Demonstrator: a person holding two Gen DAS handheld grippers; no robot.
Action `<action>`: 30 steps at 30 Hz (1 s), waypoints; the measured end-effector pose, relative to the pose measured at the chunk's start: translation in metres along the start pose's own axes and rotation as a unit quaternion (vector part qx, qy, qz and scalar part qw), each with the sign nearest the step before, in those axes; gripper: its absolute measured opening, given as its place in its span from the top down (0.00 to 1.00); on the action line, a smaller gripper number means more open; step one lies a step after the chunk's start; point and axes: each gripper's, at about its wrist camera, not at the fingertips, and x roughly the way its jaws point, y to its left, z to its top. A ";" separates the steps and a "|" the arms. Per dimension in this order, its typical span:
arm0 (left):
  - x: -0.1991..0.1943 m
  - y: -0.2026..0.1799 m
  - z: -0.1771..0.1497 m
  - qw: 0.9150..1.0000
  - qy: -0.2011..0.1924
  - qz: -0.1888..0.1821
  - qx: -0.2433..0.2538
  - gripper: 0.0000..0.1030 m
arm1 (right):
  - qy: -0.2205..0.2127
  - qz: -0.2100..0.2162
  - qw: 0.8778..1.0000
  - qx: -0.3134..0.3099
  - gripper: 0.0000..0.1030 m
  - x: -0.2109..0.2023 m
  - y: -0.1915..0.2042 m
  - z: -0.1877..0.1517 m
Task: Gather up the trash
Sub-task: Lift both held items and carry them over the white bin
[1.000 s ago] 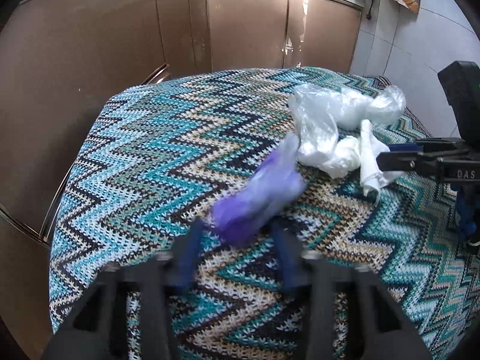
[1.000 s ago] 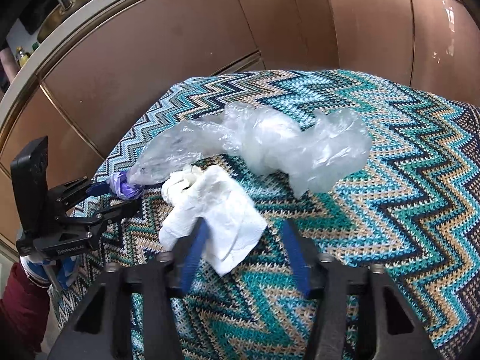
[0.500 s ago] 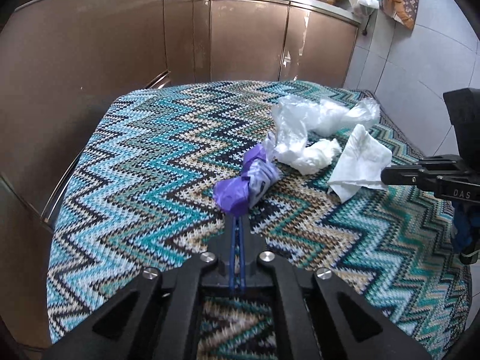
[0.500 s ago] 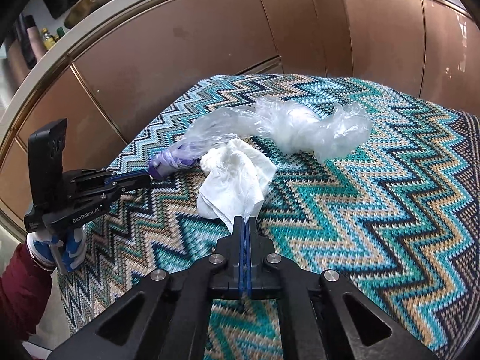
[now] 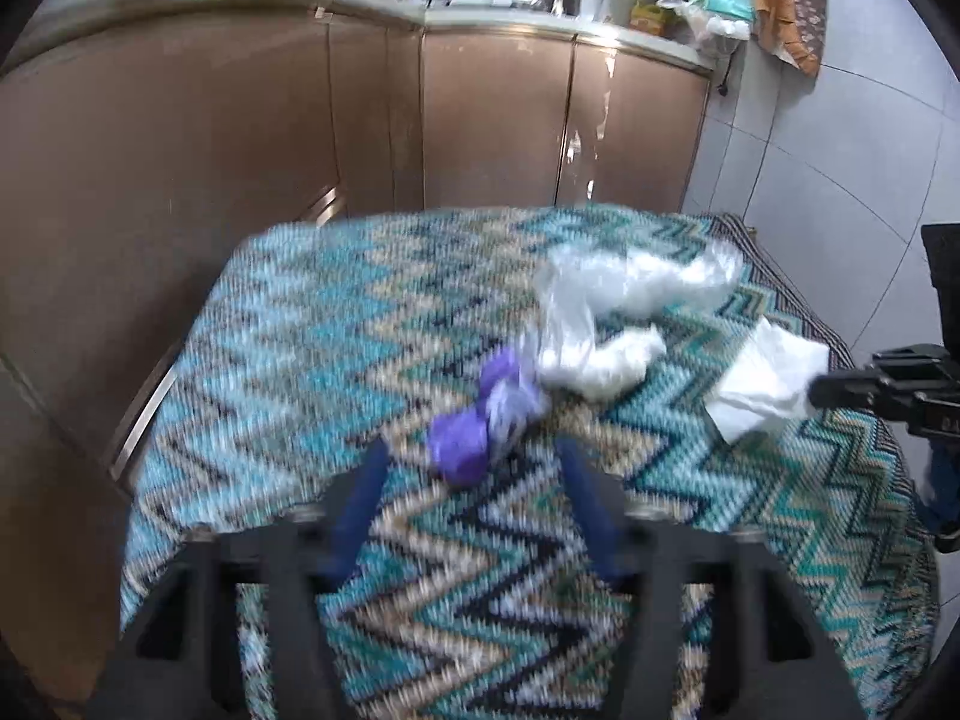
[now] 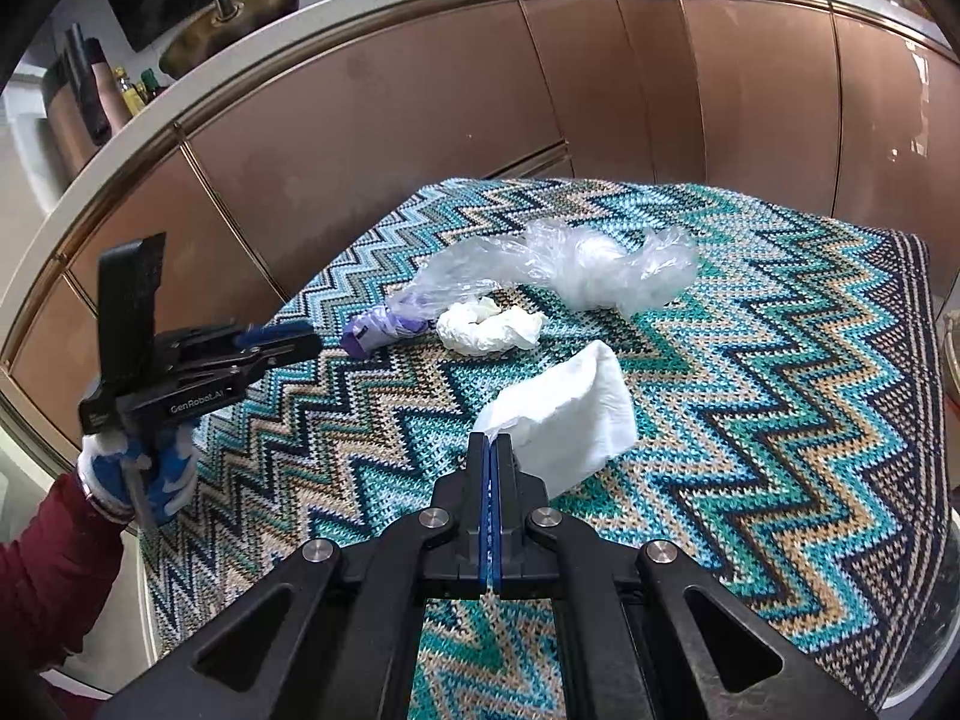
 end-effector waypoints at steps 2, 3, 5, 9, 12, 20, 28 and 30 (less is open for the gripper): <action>0.008 -0.002 0.009 1.000 0.006 -0.005 0.017 0.40 | -0.004 0.000 1.000 0.002 1.00 -0.005 -0.001 0.001; 0.013 -0.004 0.012 1.000 0.009 -0.004 0.024 0.40 | -0.006 0.000 1.000 0.003 1.00 -0.006 -0.002 0.001; 0.026 -0.007 0.017 0.999 0.023 -0.004 0.035 0.40 | -0.010 0.001 1.000 0.005 1.00 -0.008 -0.002 0.001; 0.050 -0.014 0.014 0.997 0.055 0.013 0.051 0.46 | -0.017 0.004 1.000 0.009 1.00 -0.015 -0.004 0.001; 0.062 -0.011 0.008 0.996 0.081 0.003 0.036 0.78 | -0.023 0.005 1.000 0.010 1.00 -0.022 -0.004 0.001; 0.039 -0.007 -0.006 0.997 0.079 -0.002 0.015 0.80 | -0.041 0.005 0.999 0.013 1.00 -0.045 -0.004 -0.002; -0.005 -0.008 -0.028 0.998 0.066 0.001 -0.010 0.80 | -0.070 0.006 0.998 0.007 1.00 -0.077 0.002 -0.009; -0.017 -0.015 -0.026 0.998 0.057 -0.005 -0.010 0.80 | -0.079 0.004 0.997 0.006 1.00 -0.088 0.002 -0.011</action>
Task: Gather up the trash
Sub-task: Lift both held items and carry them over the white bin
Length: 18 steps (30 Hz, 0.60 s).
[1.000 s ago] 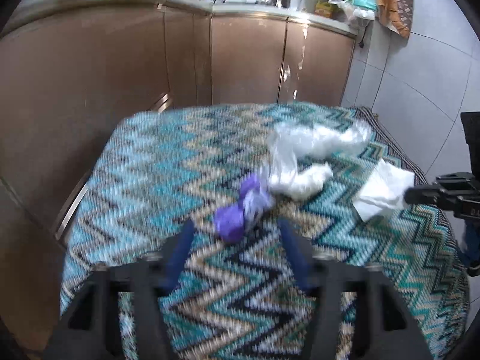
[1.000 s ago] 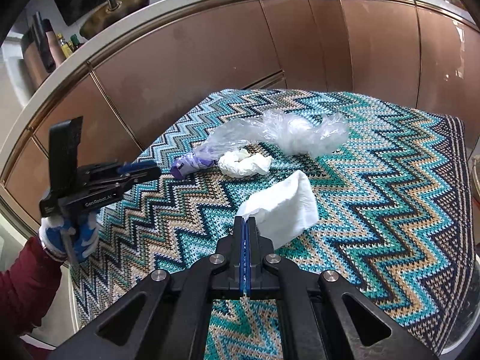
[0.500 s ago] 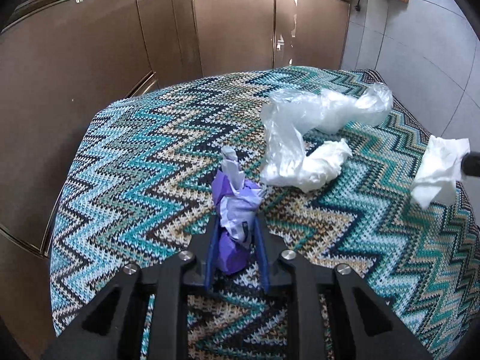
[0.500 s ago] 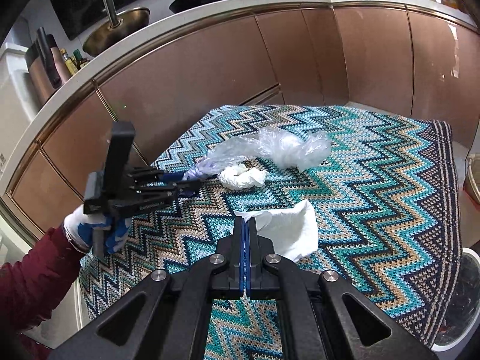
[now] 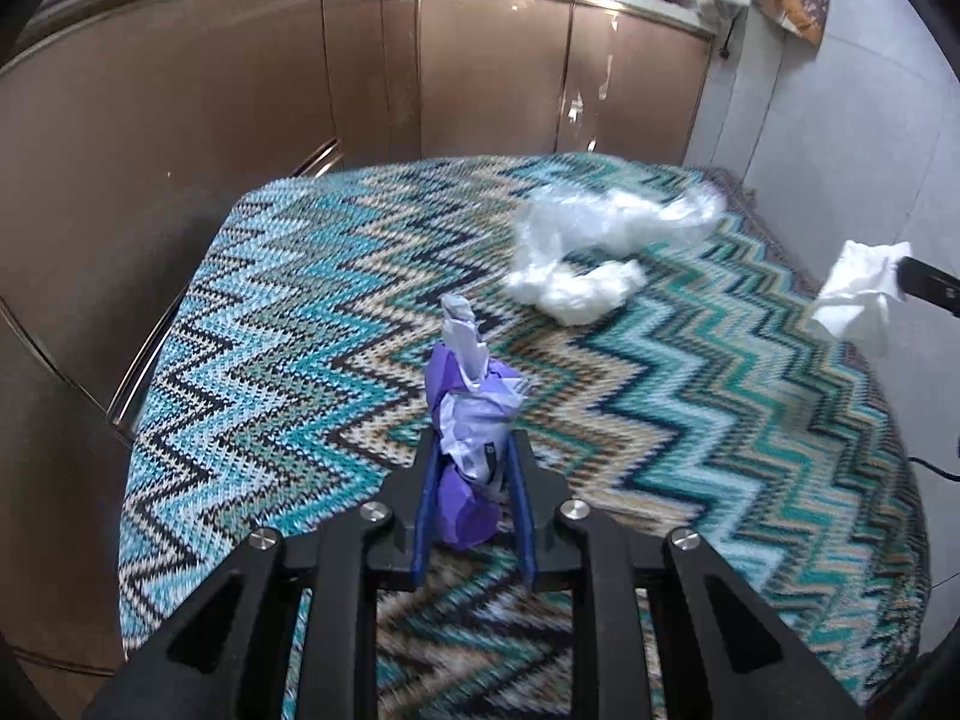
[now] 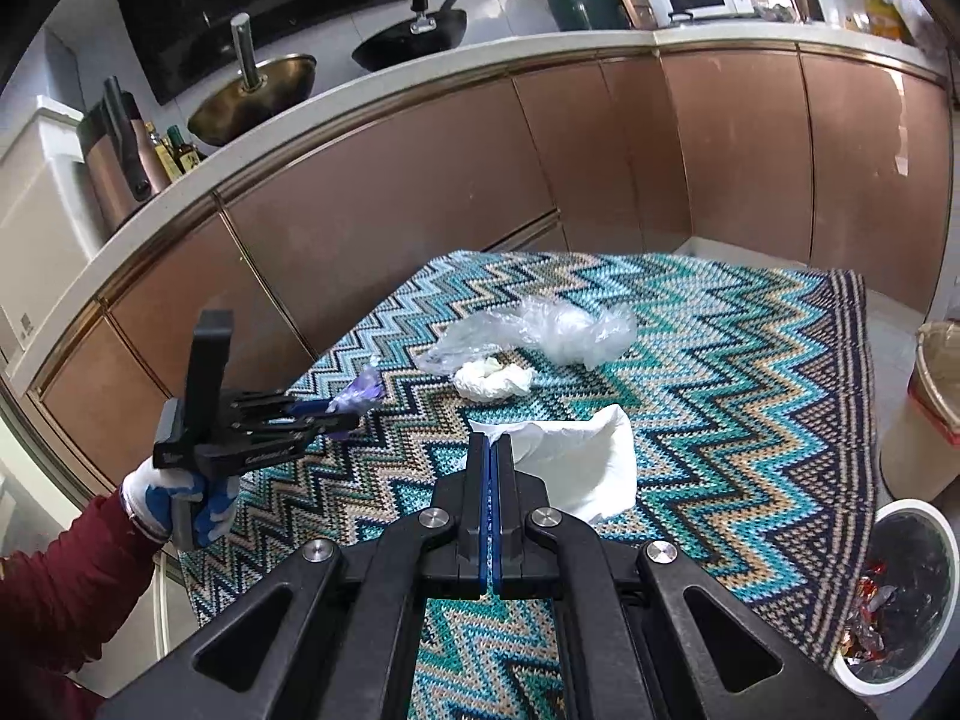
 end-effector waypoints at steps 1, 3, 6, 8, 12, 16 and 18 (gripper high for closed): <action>-0.007 -0.006 0.002 1.000 -0.006 -0.006 0.001 0.80 | -0.004 0.000 1.000 0.000 1.00 -0.005 -0.001 0.000; -0.017 -0.022 0.008 1.000 -0.016 -0.018 0.009 0.80 | -0.015 -0.003 1.000 0.002 1.00 -0.017 -0.004 -0.001; -0.029 -0.055 0.021 0.998 -0.031 -0.041 0.028 0.80 | -0.032 -0.008 0.999 0.007 1.00 -0.037 -0.011 -0.003; -0.033 -0.076 0.032 0.997 -0.040 -0.057 0.041 0.80 | -0.041 -0.014 0.999 0.012 1.00 -0.049 -0.017 -0.005; -0.035 -0.135 0.055 0.991 -0.054 -0.097 0.073 0.80 | -0.064 -0.036 0.997 0.026 1.00 -0.081 -0.039 -0.010; -0.026 -0.200 0.077 0.985 -0.054 -0.130 0.103 0.80 | -0.084 -0.064 0.993 0.045 1.00 -0.111 -0.068 -0.016; -0.018 -0.228 0.086 0.982 -0.048 -0.143 0.115 0.80 | -0.093 -0.080 0.991 0.056 1.00 -0.124 -0.085 -0.019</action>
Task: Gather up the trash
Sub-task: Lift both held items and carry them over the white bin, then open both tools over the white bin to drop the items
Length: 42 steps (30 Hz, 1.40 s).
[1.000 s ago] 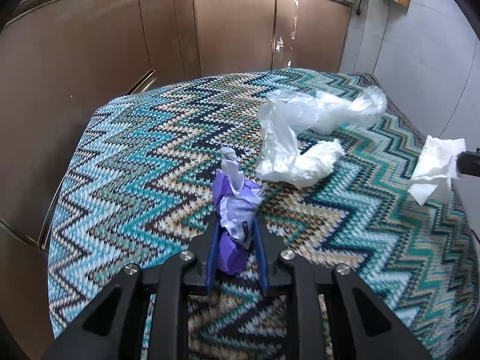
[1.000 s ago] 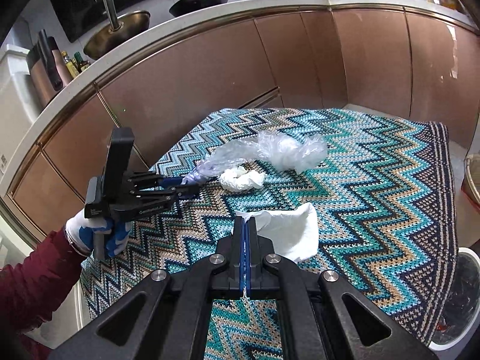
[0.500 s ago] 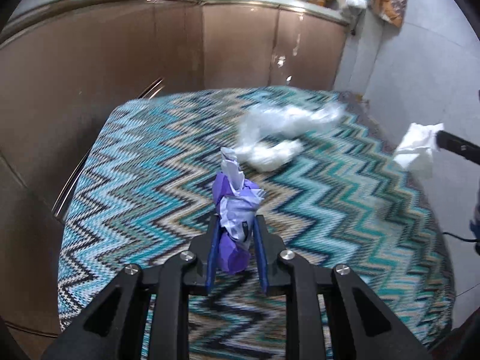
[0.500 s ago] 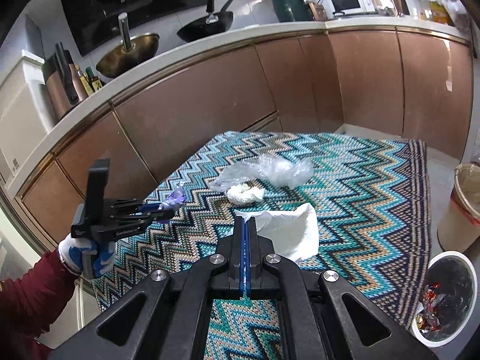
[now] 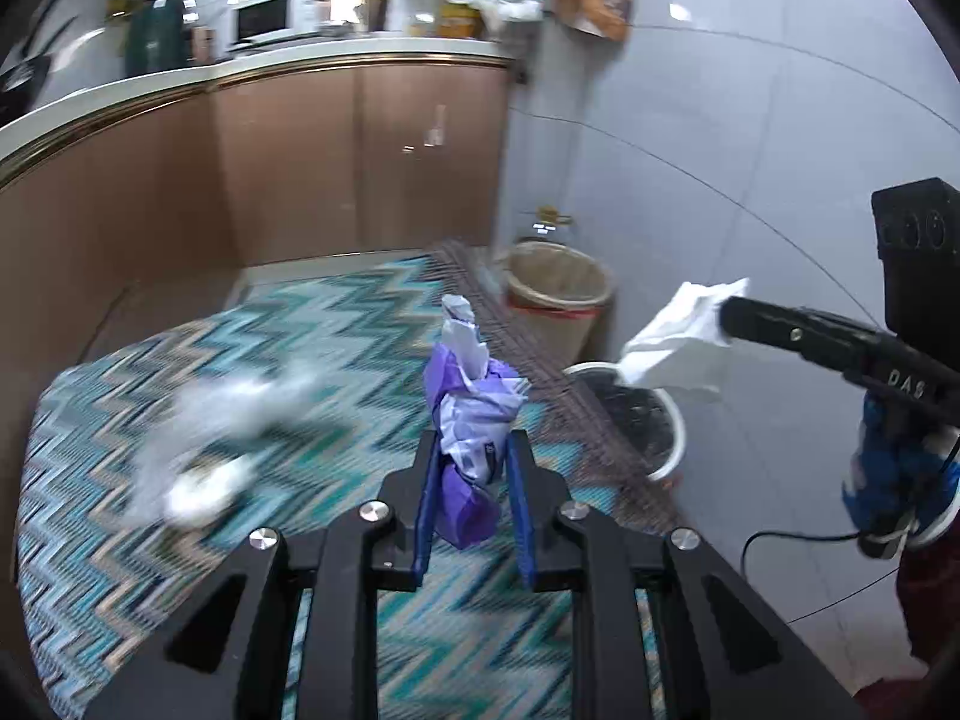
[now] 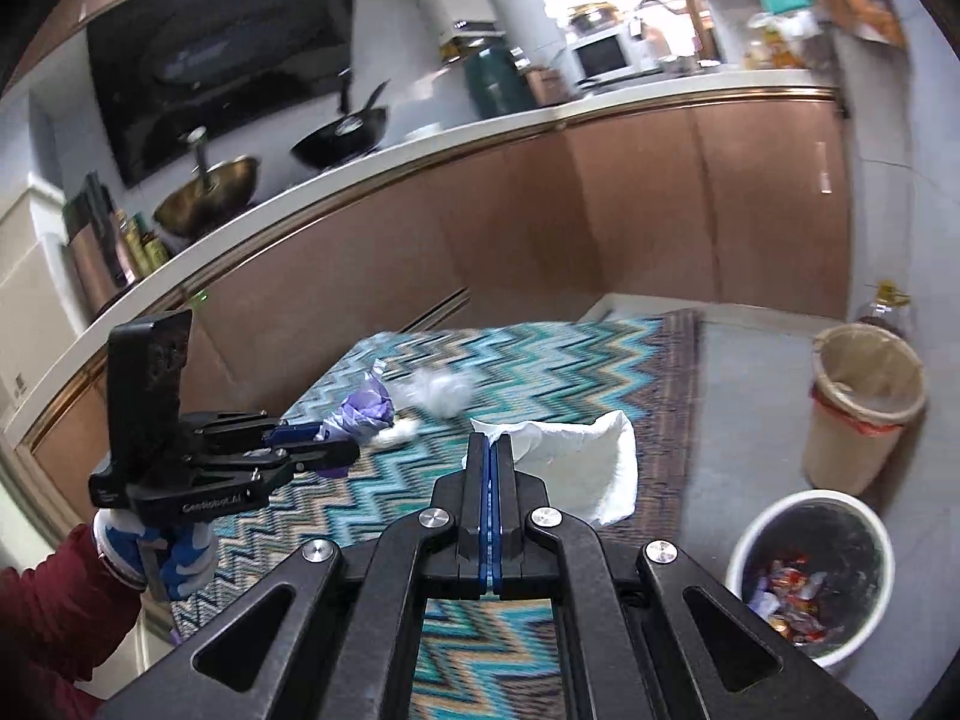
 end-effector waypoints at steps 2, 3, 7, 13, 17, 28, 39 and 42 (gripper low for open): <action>0.020 -0.025 0.015 1.000 0.009 -0.014 0.014 0.80 | -0.005 -0.015 1.000 0.011 1.00 -0.007 -0.020 0.000; 0.030 -0.037 0.021 0.999 0.013 -0.021 0.020 0.80 | -0.008 -0.025 0.999 0.020 1.00 -0.012 -0.034 0.000; 0.066 -0.075 0.043 0.998 0.031 -0.041 0.035 0.80 | -0.009 -0.054 0.997 0.047 1.00 -0.017 -0.079 -0.002; 0.124 -0.122 0.068 0.996 0.058 -0.054 0.049 0.80 | -0.001 -0.087 0.993 0.079 1.00 -0.010 -0.135 -0.007; 0.161 -0.142 0.080 0.994 0.075 -0.057 0.051 0.79 | 0.007 -0.101 0.990 0.102 1.00 -0.001 -0.168 -0.012; 0.222 -0.155 0.092 0.993 0.084 -0.084 -0.003 0.53 | 0.027 -0.150 0.975 0.165 0.80 0.018 -0.238 -0.026; 0.164 -0.134 0.088 0.998 0.034 -0.051 -0.003 0.52 | 0.009 -0.172 0.975 0.141 0.68 -0.007 -0.206 -0.022; 0.132 -0.127 0.085 1.000 0.008 -0.026 0.000 0.49 | -0.003 -0.172 0.977 0.127 0.60 -0.017 -0.183 -0.015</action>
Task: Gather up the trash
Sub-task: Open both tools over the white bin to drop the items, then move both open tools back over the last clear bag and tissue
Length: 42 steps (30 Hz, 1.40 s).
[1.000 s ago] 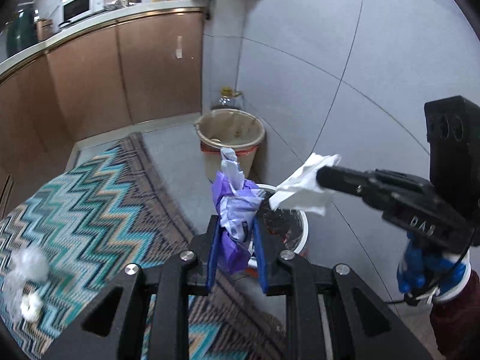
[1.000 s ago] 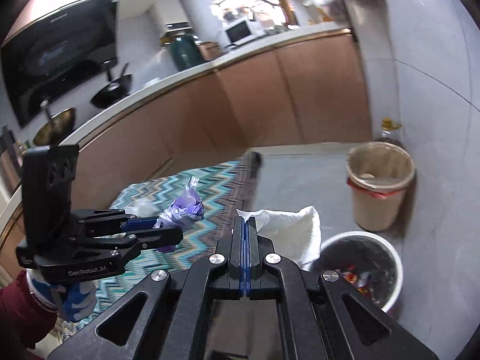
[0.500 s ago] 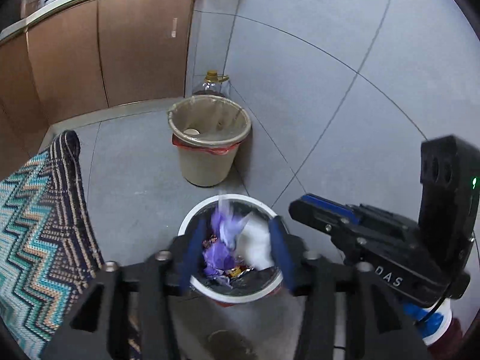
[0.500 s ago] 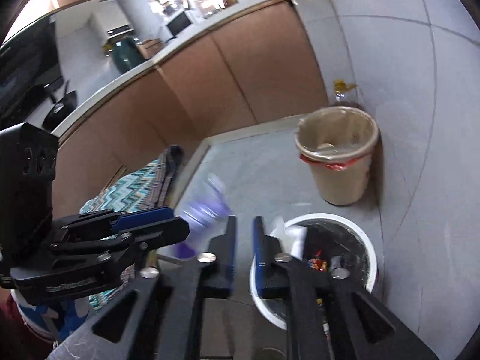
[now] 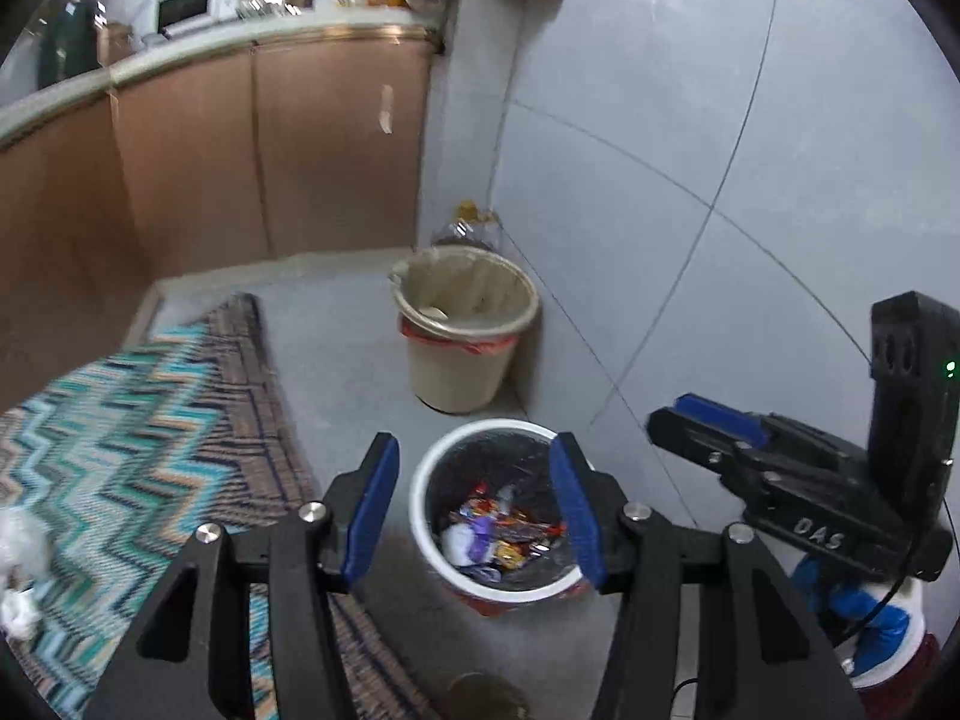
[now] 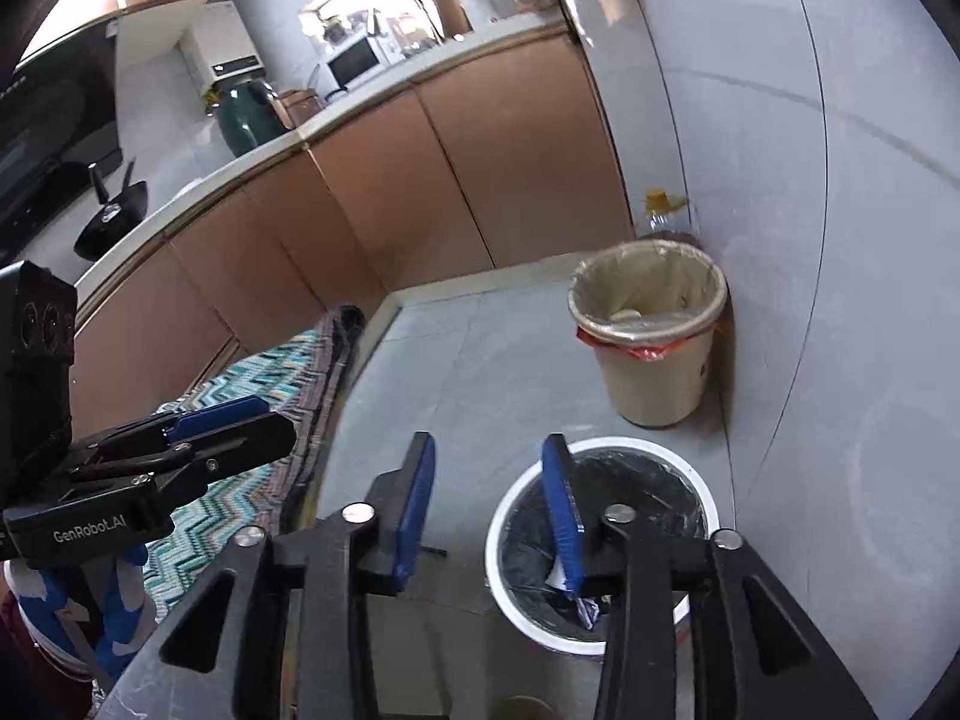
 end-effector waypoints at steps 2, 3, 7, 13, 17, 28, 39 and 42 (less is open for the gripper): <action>-0.027 0.004 -0.004 0.999 -0.025 0.023 0.004 0.45 | -0.013 0.007 1.000 -0.012 0.55 -0.016 0.018 0.001; -0.040 0.005 -0.006 0.999 -0.037 0.035 0.006 0.44 | -0.018 0.009 1.000 -0.019 0.54 -0.022 0.026 0.001; -0.086 0.013 -0.015 0.994 -0.076 0.074 0.006 0.42 | -0.041 0.017 0.998 -0.054 0.48 -0.052 0.068 -0.001; -0.140 0.029 -0.034 0.985 -0.114 0.130 -0.004 0.42 | -0.065 0.027 0.993 -0.093 0.45 -0.091 0.123 -0.006; -0.176 0.042 -0.049 0.978 -0.138 0.156 -0.021 0.42 | -0.078 0.026 0.989 -0.123 0.43 -0.112 0.159 -0.012; -0.249 0.066 -0.088 0.956 -0.189 0.219 -0.052 0.36 | -0.101 0.034 0.977 -0.185 0.32 -0.140 0.235 -0.032; -0.296 0.089 -0.125 0.937 -0.213 0.265 -0.083 0.32 | -0.102 0.055 0.968 -0.220 0.30 -0.146 0.282 -0.052; -0.301 0.093 -0.131 0.933 -0.215 0.274 -0.089 0.32 | -0.102 0.064 0.966 -0.228 0.30 -0.146 0.293 -0.054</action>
